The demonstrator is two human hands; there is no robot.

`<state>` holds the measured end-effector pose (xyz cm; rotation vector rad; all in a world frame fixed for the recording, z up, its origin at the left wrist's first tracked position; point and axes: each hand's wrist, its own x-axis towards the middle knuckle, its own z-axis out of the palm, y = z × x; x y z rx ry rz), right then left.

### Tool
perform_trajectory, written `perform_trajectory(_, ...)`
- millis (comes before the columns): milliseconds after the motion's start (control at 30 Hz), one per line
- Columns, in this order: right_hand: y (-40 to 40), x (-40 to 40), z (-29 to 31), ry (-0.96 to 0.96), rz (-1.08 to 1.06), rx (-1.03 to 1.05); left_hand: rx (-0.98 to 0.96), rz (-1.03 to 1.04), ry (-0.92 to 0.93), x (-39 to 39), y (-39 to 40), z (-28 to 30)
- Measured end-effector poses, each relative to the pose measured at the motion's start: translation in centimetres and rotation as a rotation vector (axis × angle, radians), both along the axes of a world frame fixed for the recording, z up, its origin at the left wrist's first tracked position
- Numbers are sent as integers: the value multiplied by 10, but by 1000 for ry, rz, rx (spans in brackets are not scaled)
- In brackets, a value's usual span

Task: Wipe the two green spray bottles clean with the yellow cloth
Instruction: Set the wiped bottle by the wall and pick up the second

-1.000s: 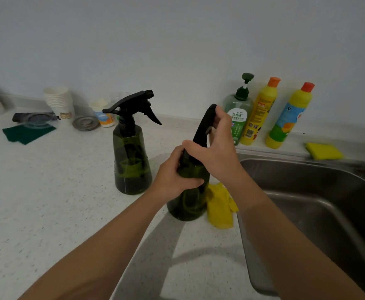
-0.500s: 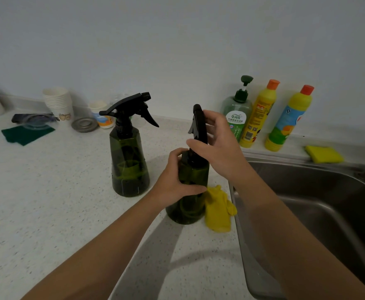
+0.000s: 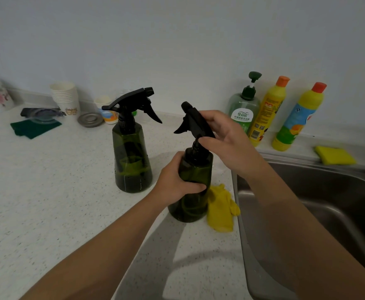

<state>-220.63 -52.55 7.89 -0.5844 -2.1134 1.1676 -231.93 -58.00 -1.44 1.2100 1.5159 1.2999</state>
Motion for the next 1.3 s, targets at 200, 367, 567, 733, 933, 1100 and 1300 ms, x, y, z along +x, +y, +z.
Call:
perform_trajectory(200,4,7,6,-43,11,113,9,-61,-6,-6,4,2)
perform_trajectory(367,7,8,4,-37,-37,163,17,-103,-31,-8,6,3)
perform_trajectory(567,10,8,2,59,-2,62,25,-130,-49,-10,8,-1)
perform_trajectory(733,4,8,-12,68,-41,57,-7,-166,-64,-10,4,0)
perform_trajectory(933,-15,26,-61,-7,-194,-234,-110,-100,31,-10,-18,-14)
perform_trajectory(1100,-25,22,-101,-97,-168,-226,-145,-10,89,-1,-29,-33)
perform_trajectory(1300,0,10,-107,-82,-190,-166,-142,71,130,-5,-9,-36)
